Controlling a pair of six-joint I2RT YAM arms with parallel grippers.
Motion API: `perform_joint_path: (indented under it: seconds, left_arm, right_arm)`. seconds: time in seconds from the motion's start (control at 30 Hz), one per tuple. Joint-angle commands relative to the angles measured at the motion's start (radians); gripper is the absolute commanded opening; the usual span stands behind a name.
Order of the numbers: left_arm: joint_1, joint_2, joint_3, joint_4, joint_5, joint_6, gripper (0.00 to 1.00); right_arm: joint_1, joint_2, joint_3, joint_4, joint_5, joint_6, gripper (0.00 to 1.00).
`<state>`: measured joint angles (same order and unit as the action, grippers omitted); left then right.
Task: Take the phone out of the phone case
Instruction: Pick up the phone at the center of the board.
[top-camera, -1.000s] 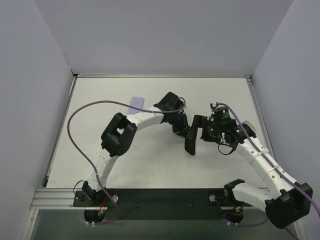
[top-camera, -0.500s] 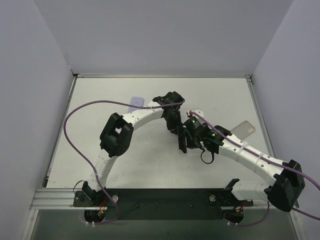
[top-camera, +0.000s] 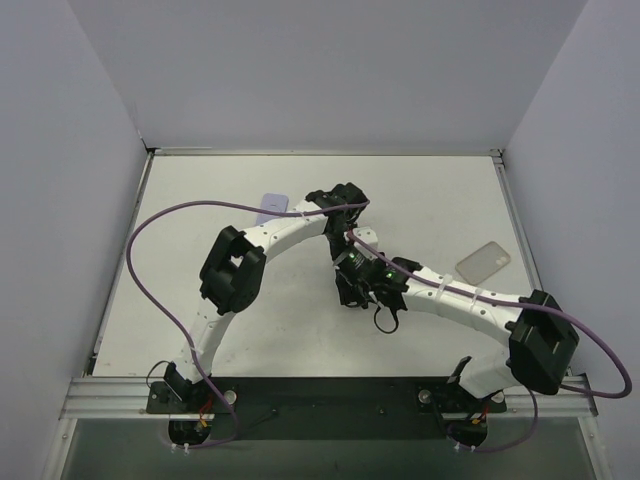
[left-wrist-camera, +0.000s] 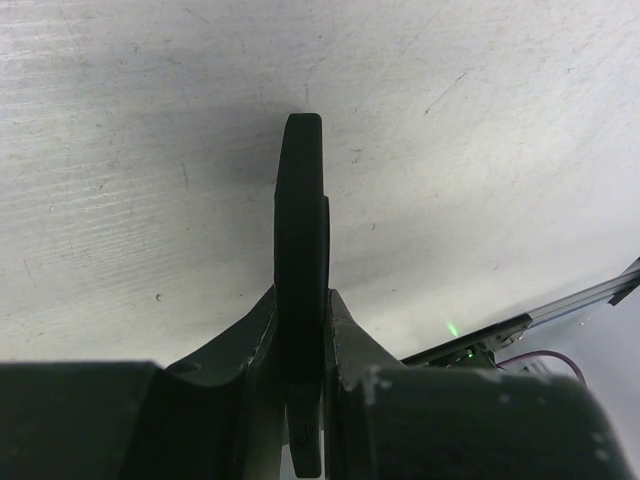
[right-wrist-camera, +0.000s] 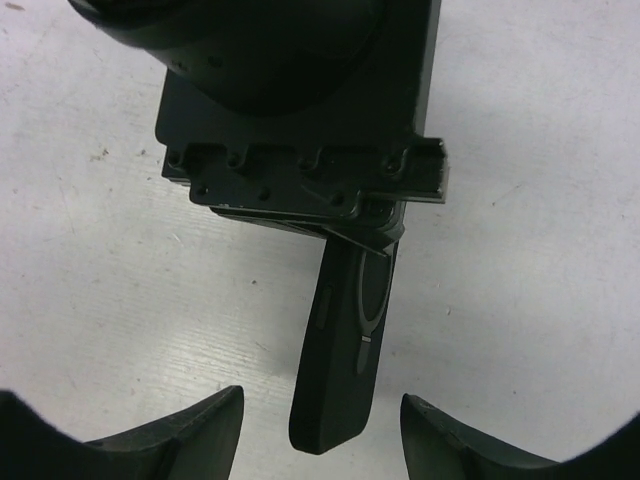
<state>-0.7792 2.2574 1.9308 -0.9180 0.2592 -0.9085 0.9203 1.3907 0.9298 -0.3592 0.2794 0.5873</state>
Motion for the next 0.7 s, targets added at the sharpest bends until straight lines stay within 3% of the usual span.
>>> perform_joint_path:
  seconds: [0.0, 0.1, 0.23, 0.37, 0.53, 0.63, 0.67]
  left_arm:
    - [-0.008, -0.099, 0.054, -0.090, -0.025, -0.095, 0.00]
    - [-0.008, -0.105, 0.054, -0.099, -0.037, -0.102, 0.00]
    - [-0.008, -0.108, 0.053, -0.108, -0.040, -0.104, 0.00]
    - [-0.008, -0.108, 0.050, -0.096, -0.012, -0.095, 0.00]
    - [-0.005, -0.107, 0.008, -0.026, 0.046, -0.058, 0.00]
    - [-0.002, -0.117, -0.032, 0.017, 0.067, -0.046, 0.21]
    - [-0.003, -0.140, -0.050, 0.063, 0.080, -0.043, 0.38]
  right_arm:
    - [0.040, 0.056, 0.023, 0.011, 0.118, 0.046, 0.56]
    - [0.054, 0.100, 0.035, 0.003, 0.150, 0.069, 0.47]
    - [0.072, 0.134, 0.058, -0.036, 0.205, 0.108, 0.28]
    - [0.078, 0.159, 0.079, -0.084, 0.250, 0.132, 0.00]
    - [0.084, 0.173, 0.106, -0.161, 0.322, 0.160, 0.00]
    - [0.083, 0.143, 0.090, -0.161, 0.334, 0.160, 0.00]
    - [0.081, 0.136, 0.087, -0.161, 0.337, 0.160, 0.00]
